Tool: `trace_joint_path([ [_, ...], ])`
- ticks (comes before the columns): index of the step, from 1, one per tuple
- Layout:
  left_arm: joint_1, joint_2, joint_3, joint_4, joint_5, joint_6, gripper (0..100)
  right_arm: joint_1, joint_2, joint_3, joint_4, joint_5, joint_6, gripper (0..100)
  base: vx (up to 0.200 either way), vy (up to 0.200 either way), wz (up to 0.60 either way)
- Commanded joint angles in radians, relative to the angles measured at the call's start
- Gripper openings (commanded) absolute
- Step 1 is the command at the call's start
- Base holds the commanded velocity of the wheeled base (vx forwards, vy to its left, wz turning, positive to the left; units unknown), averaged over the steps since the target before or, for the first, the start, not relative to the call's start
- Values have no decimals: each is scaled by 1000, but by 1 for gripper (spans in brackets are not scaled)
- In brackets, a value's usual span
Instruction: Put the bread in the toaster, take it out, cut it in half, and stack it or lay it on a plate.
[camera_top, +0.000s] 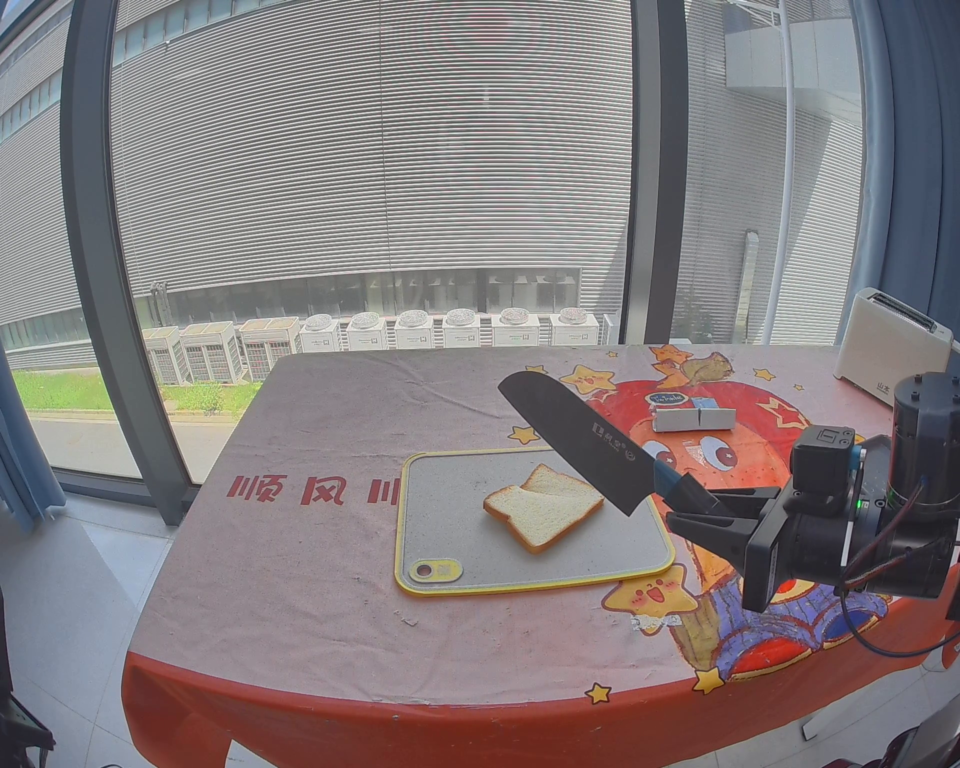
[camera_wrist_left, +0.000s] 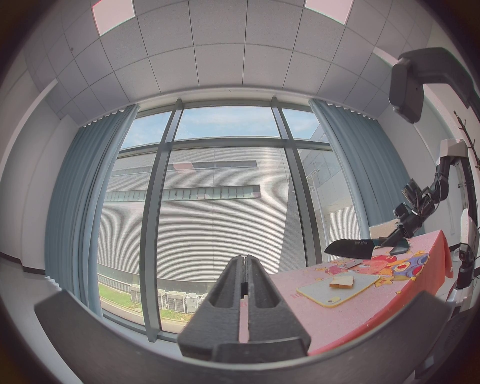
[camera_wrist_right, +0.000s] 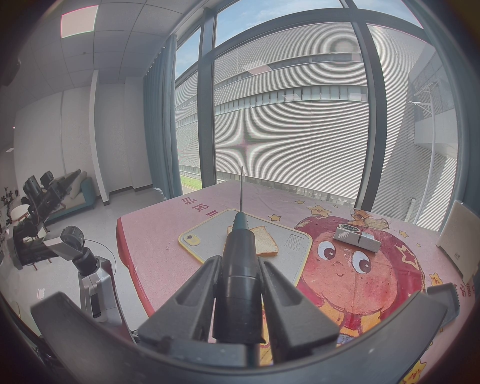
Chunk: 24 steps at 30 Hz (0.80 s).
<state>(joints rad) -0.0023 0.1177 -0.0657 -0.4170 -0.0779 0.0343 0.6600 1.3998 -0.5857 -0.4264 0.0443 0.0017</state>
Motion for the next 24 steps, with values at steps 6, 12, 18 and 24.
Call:
trace_joint_path([
  [6, -11, 324, -14, -172, -26, 21, 0, 1, 4, 1, 0, 0, -2, 0, 0, 0, 0],
  [12, -51, 399, -83, -169, -59, 19, 0, 7, 7, 4, 1, 0, 0, 0, 0, 0, 0],
  [18, -80, 484, -174, -166, -66, 23, 0, 13, 4, 7, 1, 2, 0, 0, 0, 0, 0],
  [24, -130, 588, -269, -169, -68, 23, 0, 30, -1, 15, 1, 0, 3, 0, 0, 0, 0],
])
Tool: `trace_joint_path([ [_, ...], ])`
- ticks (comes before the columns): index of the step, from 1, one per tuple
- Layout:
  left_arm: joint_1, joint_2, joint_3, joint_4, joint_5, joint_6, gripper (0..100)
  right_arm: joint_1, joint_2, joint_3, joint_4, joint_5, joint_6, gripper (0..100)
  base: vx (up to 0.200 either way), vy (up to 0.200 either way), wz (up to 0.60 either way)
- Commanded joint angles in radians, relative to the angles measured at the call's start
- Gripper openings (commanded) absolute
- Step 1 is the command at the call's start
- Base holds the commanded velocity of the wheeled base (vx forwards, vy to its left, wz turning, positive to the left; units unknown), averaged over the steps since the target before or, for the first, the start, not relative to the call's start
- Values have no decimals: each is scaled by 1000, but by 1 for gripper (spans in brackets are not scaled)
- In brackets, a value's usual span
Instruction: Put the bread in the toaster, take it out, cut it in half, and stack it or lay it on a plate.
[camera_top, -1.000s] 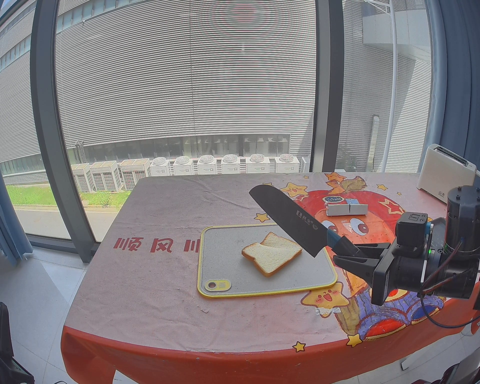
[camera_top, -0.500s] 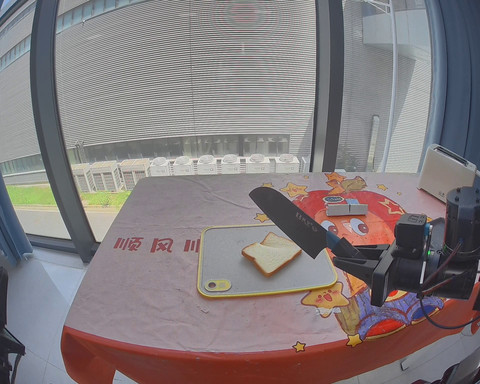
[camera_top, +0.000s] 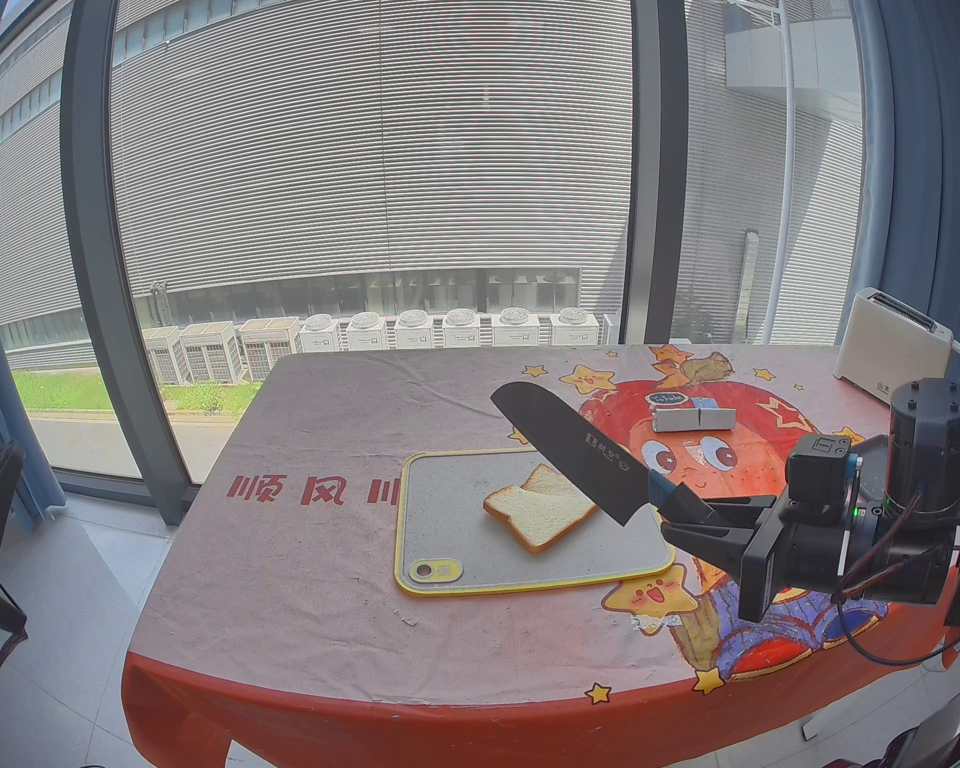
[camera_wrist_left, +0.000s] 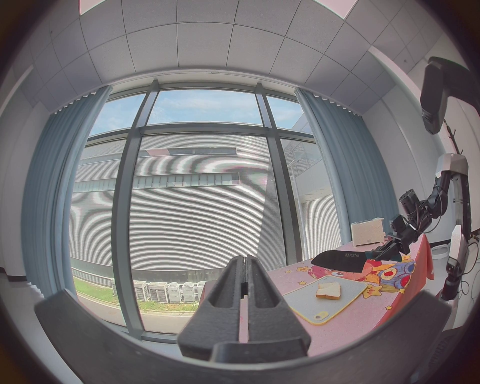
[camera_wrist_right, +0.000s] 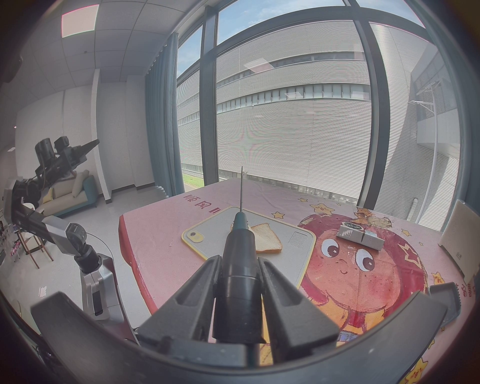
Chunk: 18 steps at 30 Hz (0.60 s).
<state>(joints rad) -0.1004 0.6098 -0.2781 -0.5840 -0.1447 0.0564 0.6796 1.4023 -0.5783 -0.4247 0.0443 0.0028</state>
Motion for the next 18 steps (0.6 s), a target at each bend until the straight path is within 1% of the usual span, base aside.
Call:
trace_joint_path([
  [1, -33, 110, -61, -2, -1, 0, 0, 12, -2, 11, 0, 0, 2, 0, 0, 0, 0],
  [5, -36, 127, -64, -2, -7, 2, 0, 14, -3, 11, 0, 0, 2, 0, 0, 0, 0],
  [8, -59, 131, -64, 6, -24, 0, 0, 12, 1, 11, -2, 0, 2, 0, 0, 0, 0],
  [13, -105, 169, -72, 4, -26, 0, 0, 12, 6, 11, 0, 0, 3, 0, 0, 0, 0],
  [18, -116, 243, -112, -5, -26, 7, 0, 14, 10, 12, -2, -1, 5, 0, 0, 0, 0],
])
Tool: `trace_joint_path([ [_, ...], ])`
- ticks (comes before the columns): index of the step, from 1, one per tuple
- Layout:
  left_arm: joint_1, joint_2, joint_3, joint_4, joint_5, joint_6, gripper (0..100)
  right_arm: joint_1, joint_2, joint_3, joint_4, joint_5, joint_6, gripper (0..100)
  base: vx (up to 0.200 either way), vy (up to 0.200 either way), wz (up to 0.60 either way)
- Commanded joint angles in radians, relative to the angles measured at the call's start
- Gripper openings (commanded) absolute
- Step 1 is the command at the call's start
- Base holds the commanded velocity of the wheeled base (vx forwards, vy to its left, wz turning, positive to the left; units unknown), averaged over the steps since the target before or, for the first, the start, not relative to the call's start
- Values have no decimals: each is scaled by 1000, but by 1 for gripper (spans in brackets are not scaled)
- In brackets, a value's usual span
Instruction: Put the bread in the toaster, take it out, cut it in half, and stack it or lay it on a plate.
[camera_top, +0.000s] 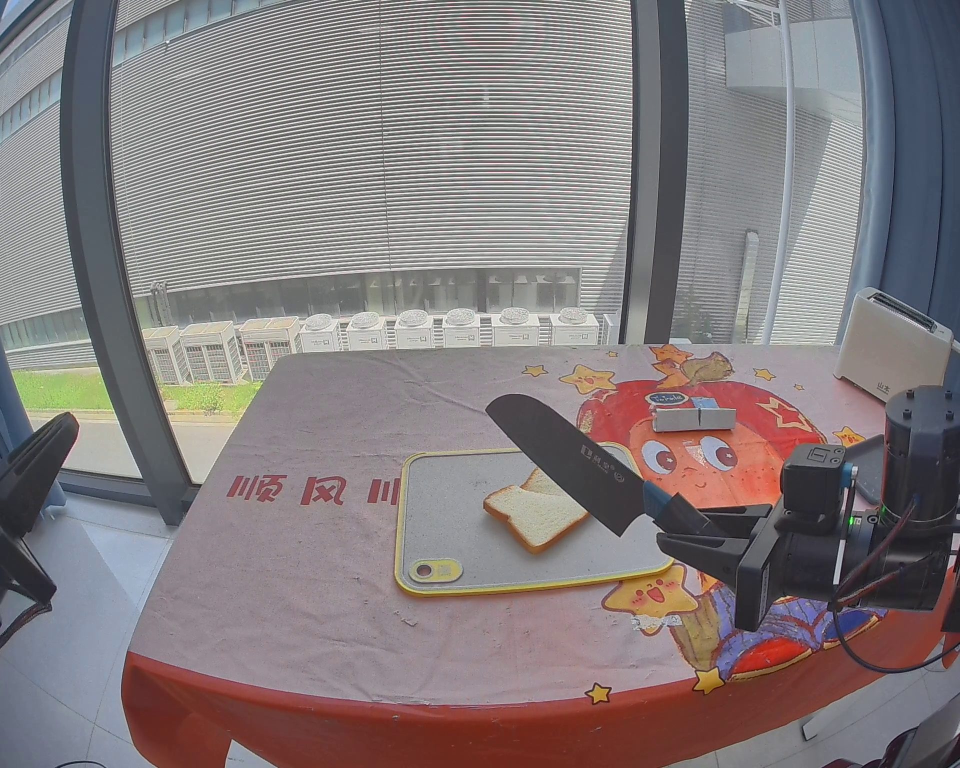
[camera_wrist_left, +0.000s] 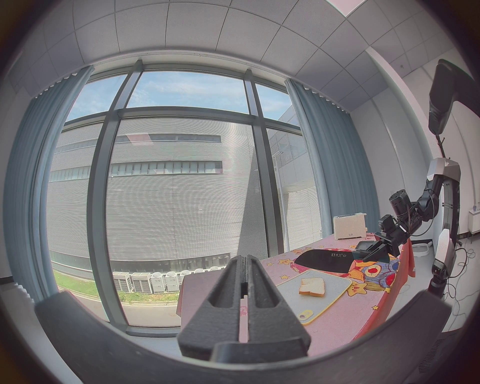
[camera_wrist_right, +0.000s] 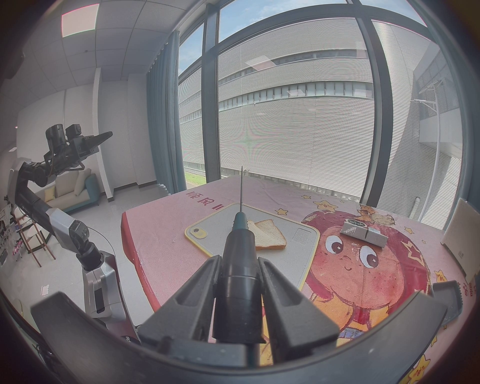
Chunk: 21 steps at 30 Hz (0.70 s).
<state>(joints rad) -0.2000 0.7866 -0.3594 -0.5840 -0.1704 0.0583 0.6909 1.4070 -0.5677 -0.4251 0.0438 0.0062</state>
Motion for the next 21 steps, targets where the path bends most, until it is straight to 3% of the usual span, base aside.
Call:
trace_joint_path([
  [1, -22, 77, -44, -5, 0, 9, 0, 3, 6, 2, 0, 1, 1, 0, 0, 0, 0],
  [21, -137, 264, -248, -20, -29, 0, 0, 1, 6, 2, -1, 1, 3, 0, 0, 0, 0],
])
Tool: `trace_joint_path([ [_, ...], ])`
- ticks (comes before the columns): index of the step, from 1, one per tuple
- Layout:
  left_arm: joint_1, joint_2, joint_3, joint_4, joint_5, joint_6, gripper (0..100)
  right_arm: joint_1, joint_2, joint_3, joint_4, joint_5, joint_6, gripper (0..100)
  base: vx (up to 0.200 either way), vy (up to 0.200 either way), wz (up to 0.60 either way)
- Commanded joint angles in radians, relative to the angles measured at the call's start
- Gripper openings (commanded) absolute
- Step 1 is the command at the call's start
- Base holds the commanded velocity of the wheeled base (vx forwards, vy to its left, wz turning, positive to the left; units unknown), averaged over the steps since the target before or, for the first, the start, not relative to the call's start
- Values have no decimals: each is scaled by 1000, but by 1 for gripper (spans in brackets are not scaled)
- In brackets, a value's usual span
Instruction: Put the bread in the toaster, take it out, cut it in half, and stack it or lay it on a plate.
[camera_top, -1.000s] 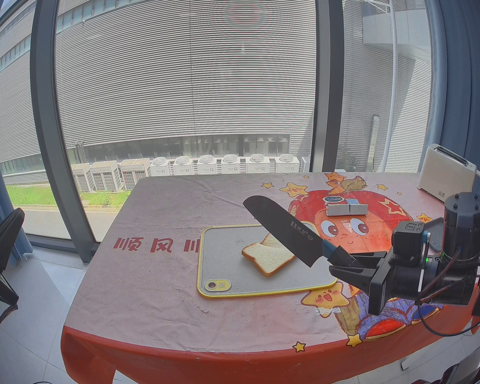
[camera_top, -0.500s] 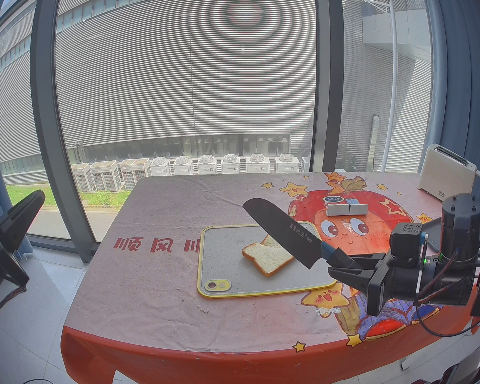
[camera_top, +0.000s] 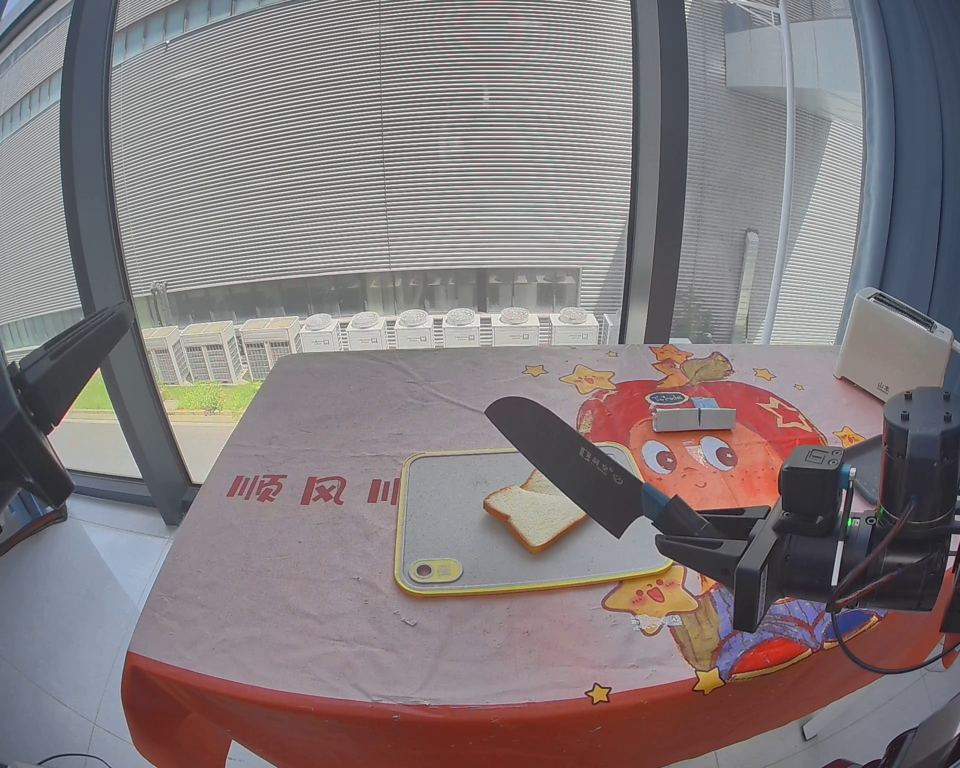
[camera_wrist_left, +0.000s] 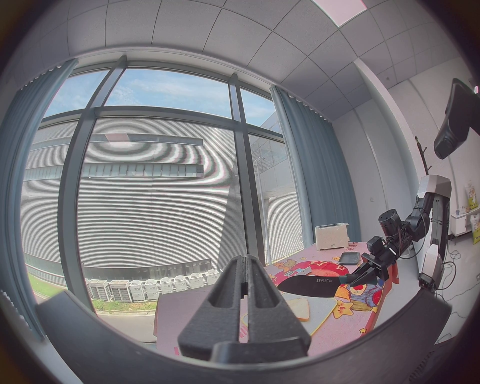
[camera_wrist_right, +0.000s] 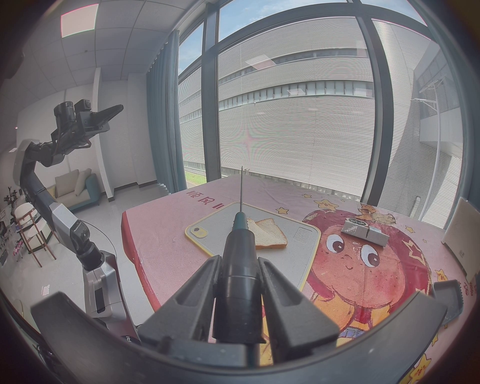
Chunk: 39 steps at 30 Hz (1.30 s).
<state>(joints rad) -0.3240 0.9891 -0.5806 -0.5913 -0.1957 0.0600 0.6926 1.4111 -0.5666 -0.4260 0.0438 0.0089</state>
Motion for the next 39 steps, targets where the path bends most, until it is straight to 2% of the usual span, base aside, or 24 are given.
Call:
trace_joint_path([
  [1, -13, 75, -31, -27, -4, -2, 0, -1, 3, 1, 0, 1, 0, 0, 0, 0, 0],
  [5, -13, 144, -61, -93, -4, -3, 0, -2, 0, -1, 0, -1, 0, 0, 0, 0, 0],
  [12, -26, 217, -130, -97, -1, -6, 0, -5, 2, -1, 0, -1, 0, 0, 0, 0, 0],
  [15, -46, 227, -157, -97, 7, -23, 0, -10, 0, -4, 0, -1, 0, 0, 0, 0, 0],
  [17, -64, 240, -183, -97, 13, -85, 0, -13, 0, -9, 0, -1, 0, 0, 0, 0, 0],
  [19, -69, 241, -191, -96, 24, -129, 0, -15, 2, -9, 0, -1, 0, 0, 0, 0, 0],
  [20, -70, 241, -202, -93, 35, -167, 0, -15, 2, -7, 0, -1, 0, 0, 0, 0, 0],
  [21, -70, 241, -202, -93, 35, -167, 0, -15, 2, -7, 0, -1, 0, 0, 0, 0, 0],
  [22, -72, 249, -219, -91, 33, -189, 0, -13, 2, -7, 0, -1, 0, 0, 0, 0, 0],
  [27, -70, 292, -240, -101, 32, -187, 0, -13, 3, -9, 0, -1, 0, 0, 0, 0, 0],
  [34, -70, 292, -150, -114, 1, -190, 0, -13, 12, -10, 0, -2, 0, 0, 0, 0, 0],
  [39, -72, 318, -93, -116, -8, -181, 0, -7, 45, -12, -5, -13, 2, 0, 0, 0, 0],
])
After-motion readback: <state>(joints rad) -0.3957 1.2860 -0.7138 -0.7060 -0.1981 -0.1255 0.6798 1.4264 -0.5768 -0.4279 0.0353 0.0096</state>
